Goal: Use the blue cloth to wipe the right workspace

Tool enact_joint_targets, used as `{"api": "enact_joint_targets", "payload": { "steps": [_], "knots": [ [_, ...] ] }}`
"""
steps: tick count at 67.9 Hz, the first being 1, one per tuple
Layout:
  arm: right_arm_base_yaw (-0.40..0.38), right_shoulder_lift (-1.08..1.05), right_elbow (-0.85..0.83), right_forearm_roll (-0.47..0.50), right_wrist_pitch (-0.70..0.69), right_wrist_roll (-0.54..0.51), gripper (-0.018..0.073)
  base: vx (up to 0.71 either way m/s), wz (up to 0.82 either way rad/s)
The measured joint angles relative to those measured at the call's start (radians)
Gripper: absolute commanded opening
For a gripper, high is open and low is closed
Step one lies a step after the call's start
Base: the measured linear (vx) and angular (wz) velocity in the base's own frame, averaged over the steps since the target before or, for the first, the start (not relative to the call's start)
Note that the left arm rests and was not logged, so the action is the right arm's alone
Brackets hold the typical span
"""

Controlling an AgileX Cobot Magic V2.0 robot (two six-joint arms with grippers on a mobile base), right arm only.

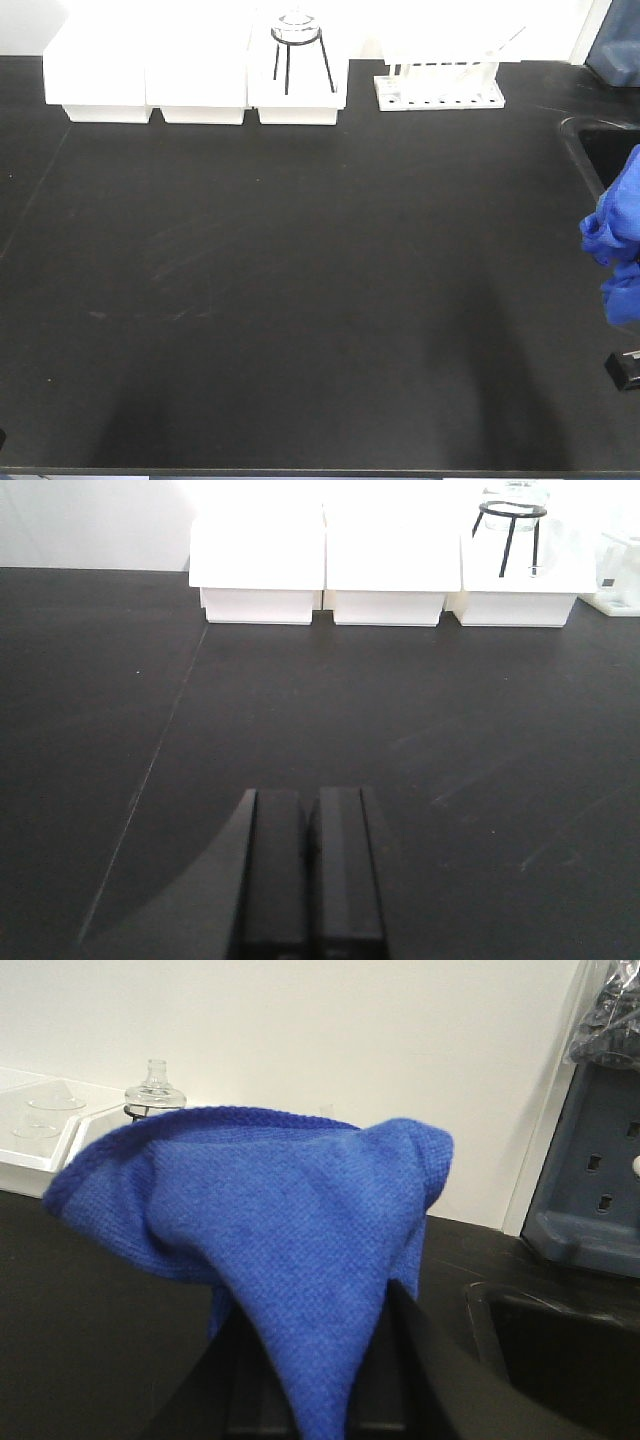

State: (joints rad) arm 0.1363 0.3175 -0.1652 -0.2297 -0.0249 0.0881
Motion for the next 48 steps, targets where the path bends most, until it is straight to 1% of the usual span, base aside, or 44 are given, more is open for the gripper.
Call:
{"api": "enact_joint_targets", "payload": {
  "steps": [48],
  "knots": [
    [0.000, 0.000, 0.002, 0.000, 0.000, 0.000, -0.0008, 0.00, 0.00]
  ]
}}
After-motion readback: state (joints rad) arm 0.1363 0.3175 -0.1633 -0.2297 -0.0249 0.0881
